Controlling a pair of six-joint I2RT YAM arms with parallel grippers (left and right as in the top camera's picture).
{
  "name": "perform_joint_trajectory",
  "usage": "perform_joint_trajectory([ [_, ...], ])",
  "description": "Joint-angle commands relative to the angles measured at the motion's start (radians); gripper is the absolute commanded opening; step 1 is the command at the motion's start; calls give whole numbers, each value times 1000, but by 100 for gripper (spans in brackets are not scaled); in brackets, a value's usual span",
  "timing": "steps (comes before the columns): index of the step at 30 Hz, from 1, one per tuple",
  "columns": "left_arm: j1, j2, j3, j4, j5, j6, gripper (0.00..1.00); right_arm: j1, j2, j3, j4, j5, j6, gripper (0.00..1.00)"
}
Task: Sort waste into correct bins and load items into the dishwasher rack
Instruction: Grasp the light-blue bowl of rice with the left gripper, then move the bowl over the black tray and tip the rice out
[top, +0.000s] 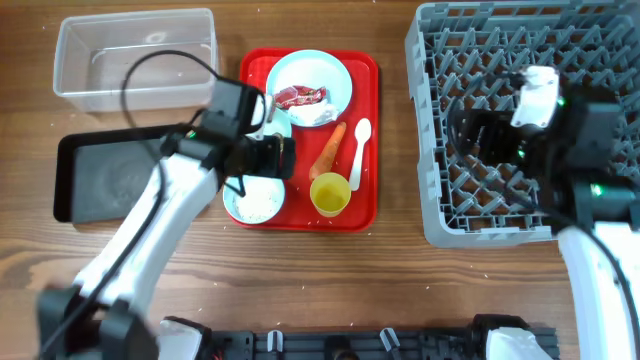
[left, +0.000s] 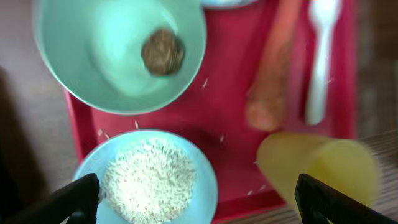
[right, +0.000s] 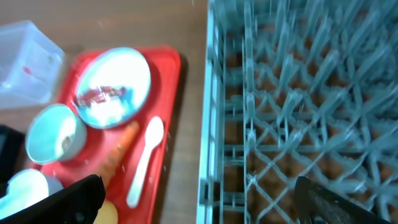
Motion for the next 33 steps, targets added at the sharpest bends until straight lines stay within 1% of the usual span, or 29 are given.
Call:
perform_joint_trajectory([
  [1,-3,119,3,-21,26,19,100,4,85,12,-23,-16,4,87],
  [3,-3,162,3,-22,50,19,99,4,130,12,-28,-16,4,83],
  [5,-7,180,3,-21,50,11,77,4,151,12,-29,-16,4,82],
  [6,-16,191,1,-18,50,11,59,4,158,12,-29,-15,4,81],
  [7,-26,207,1,-14,50,11,54,4,158,12,-28,-15,4,81],
  [10,-45,249,-1,4,50,11,46,4,158,12,-29,-15,3,83],
  [13,-48,288,-1,26,49,-7,43,4,158,12,-32,-13,3,83],
  [15,-48,307,-1,26,49,-7,39,4,158,12,-40,-4,3,83],
  [17,-48,310,-1,30,43,-7,28,4,158,10,-41,-4,3,83],
  [19,-48,310,-4,56,41,-7,19,4,158,10,-42,-4,3,83],
  [20,-48,310,-8,67,42,-7,17,4,158,10,-42,-2,3,83],
  [22,-49,310,-16,79,42,-8,4,4,158,10,-44,0,3,83],
  [25,-49,310,-16,77,42,-8,4,4,158,10,-43,0,3,83],
  [28,-49,302,-7,30,50,-51,4,4,158,10,-43,0,3,83],
  [30,-48,288,30,-55,51,-85,4,4,158,10,-43,0,3,83],
  [33,-48,238,117,-187,66,-87,4,4,158,10,-37,7,3,83],
])
